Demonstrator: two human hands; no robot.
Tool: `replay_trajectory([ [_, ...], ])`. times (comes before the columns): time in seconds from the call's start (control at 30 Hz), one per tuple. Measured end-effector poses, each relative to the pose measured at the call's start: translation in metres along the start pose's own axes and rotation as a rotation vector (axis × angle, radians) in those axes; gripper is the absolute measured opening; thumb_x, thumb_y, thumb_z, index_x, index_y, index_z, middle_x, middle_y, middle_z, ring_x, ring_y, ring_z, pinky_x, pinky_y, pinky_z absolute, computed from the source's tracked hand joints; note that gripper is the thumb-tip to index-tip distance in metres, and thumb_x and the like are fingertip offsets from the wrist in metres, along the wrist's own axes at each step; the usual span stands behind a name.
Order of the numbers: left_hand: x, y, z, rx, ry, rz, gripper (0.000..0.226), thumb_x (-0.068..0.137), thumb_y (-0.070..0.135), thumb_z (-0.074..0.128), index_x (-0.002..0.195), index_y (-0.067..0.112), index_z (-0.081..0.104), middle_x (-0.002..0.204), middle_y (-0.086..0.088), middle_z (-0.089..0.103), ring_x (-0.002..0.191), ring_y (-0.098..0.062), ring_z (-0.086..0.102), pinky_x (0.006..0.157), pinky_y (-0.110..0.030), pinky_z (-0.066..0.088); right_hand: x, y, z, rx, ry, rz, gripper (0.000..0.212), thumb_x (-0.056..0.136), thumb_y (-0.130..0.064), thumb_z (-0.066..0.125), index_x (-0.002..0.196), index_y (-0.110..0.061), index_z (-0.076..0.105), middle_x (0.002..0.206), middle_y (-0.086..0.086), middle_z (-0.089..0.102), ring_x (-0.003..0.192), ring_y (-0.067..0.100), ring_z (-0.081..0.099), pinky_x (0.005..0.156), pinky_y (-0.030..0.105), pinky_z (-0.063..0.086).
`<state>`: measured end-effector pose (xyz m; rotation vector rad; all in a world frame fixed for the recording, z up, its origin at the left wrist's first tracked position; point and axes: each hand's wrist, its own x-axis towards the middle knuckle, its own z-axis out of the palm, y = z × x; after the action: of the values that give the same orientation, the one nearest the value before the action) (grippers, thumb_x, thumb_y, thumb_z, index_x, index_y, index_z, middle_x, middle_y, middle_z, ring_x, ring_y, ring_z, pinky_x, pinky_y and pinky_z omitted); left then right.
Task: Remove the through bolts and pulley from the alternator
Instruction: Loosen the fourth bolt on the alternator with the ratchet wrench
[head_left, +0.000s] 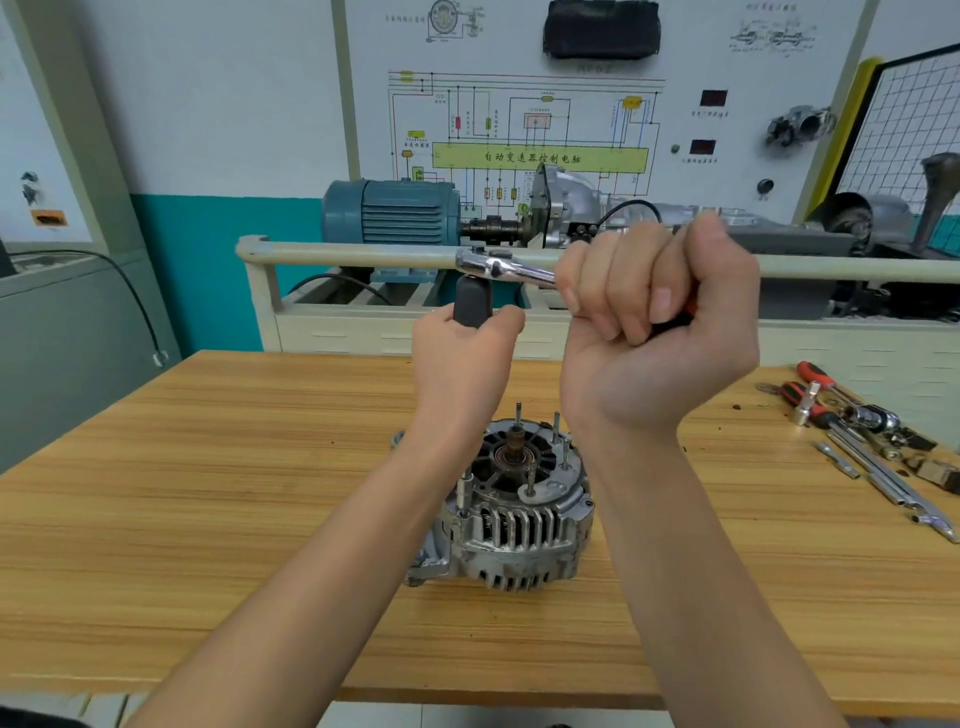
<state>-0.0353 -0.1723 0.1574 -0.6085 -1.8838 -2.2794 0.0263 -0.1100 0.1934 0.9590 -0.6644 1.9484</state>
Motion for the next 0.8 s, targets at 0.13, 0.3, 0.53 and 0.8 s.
replay_trajectory([
  [0.13, 0.001, 0.003, -0.016, -0.096, -0.269, 0.004, 0.04, 0.084, 0.001, 0.06, 0.055, 0.017, 0.039, 0.04, 0.006, 0.032, 0.034, -0.01, 0.024, 0.037, -0.017, 0.023, 0.016, -0.004, -0.015, 0.137, 0.07, 0.206, 0.047, 0.086, -0.01, 0.035, 0.039, -0.017, 0.036, 0.034, -0.005, 0.025, 0.036, 0.013, 0.014, 0.045, 0.022, 0.023],
  [0.3, 0.01, 0.007, -0.031, -0.274, -0.756, -0.109, 0.037, 0.076, 0.009, 0.063, 0.046, 0.017, 0.042, 0.036, 0.006, 0.035, 0.029, -0.007, 0.027, 0.035, -0.015, 0.026, 0.038, 0.007, -0.036, 0.482, 0.301, 0.497, 0.045, 0.082, -0.013, 0.038, 0.037, -0.015, 0.034, 0.031, -0.005, 0.025, 0.027, 0.011, 0.024, 0.039, 0.021, 0.024],
  [0.53, 0.007, 0.003, -0.024, -0.245, -0.593, -0.136, 0.054, 0.088, 0.01, 0.054, 0.041, 0.023, 0.03, 0.034, 0.008, 0.024, 0.027, -0.006, 0.019, 0.032, -0.014, 0.018, 0.03, 0.004, -0.027, 0.357, 0.282, 0.372, 0.044, 0.082, -0.013, 0.038, 0.039, -0.017, 0.035, 0.034, -0.005, 0.024, 0.031, 0.01, 0.021, 0.041, 0.021, 0.023],
  [0.8, -0.004, -0.001, -0.01, -0.142, -0.107, -0.017, 0.044, 0.086, -0.001, 0.054, 0.054, 0.019, 0.031, 0.039, 0.008, 0.025, 0.032, -0.009, 0.018, 0.036, -0.014, 0.018, 0.001, 0.004, 0.003, 0.055, -0.009, 0.053, 0.047, 0.086, -0.009, 0.031, 0.04, -0.016, 0.036, 0.035, -0.005, 0.029, 0.034, 0.01, 0.019, 0.046, 0.026, 0.017],
])
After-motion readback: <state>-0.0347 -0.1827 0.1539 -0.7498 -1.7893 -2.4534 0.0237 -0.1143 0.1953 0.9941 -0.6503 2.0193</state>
